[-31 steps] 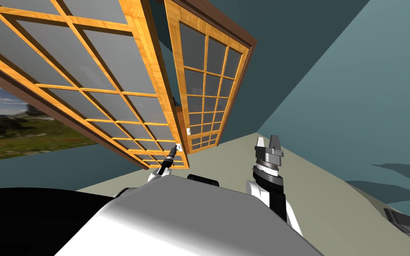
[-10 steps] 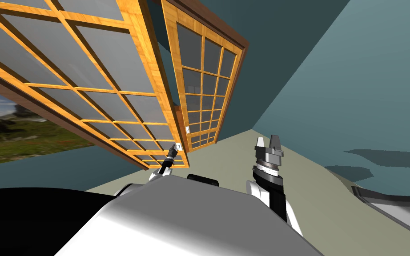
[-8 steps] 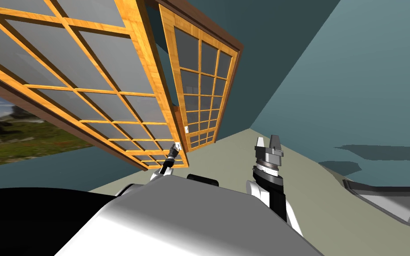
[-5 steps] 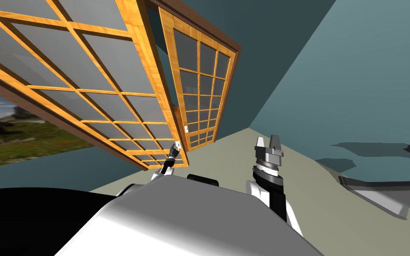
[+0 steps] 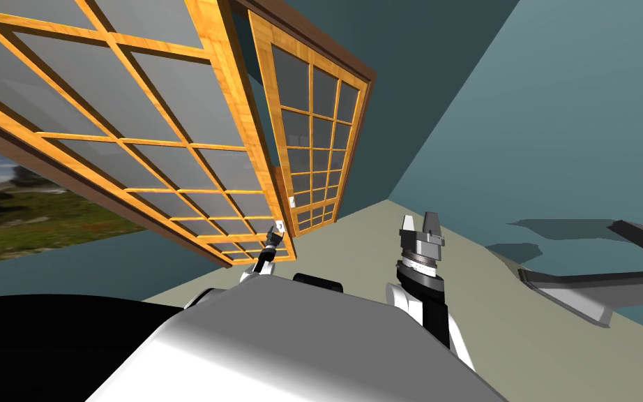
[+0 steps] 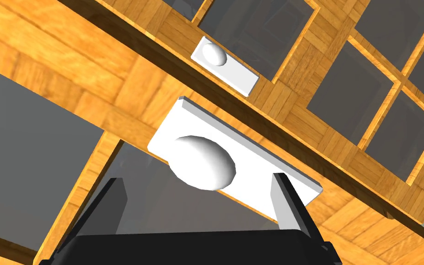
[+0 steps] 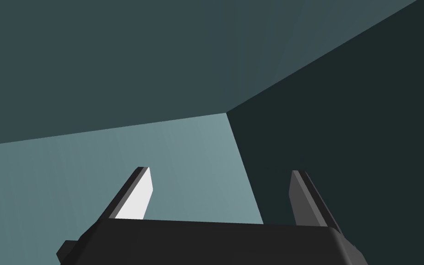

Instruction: Pull the door open

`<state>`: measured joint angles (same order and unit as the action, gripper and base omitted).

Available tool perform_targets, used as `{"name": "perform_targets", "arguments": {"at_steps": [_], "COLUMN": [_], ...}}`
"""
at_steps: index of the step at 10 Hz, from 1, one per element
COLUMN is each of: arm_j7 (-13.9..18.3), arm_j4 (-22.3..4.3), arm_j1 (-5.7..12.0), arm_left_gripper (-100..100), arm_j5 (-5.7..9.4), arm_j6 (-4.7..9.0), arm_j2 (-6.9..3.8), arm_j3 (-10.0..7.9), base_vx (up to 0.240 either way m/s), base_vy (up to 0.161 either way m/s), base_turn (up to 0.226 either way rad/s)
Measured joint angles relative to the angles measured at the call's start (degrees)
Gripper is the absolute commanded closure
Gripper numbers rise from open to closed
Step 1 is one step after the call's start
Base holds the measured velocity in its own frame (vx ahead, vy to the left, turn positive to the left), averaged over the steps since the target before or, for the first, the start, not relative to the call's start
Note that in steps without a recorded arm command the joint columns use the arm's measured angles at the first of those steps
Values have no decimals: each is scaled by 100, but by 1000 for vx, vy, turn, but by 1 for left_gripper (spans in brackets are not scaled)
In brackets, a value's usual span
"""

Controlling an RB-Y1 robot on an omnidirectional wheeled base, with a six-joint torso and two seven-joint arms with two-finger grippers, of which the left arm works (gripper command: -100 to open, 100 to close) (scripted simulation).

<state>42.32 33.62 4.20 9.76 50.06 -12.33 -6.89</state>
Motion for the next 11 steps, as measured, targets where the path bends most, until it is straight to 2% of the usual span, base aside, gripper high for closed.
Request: {"name": "perform_targets", "arguments": {"at_steps": [3, 11], "arm_j7": [394, 1552], "arm_j4": [22, 123], "arm_j1": [17, 66], "arm_left_gripper": [-100, -100], "arm_j5": [139, 626], "arm_j6": [-21, -88], "arm_j2": [52, 229], "arm_j3": [26, 121], "base_vx": [-54, -57], "base_vy": [11, 16], "base_turn": [-40, -43]}}
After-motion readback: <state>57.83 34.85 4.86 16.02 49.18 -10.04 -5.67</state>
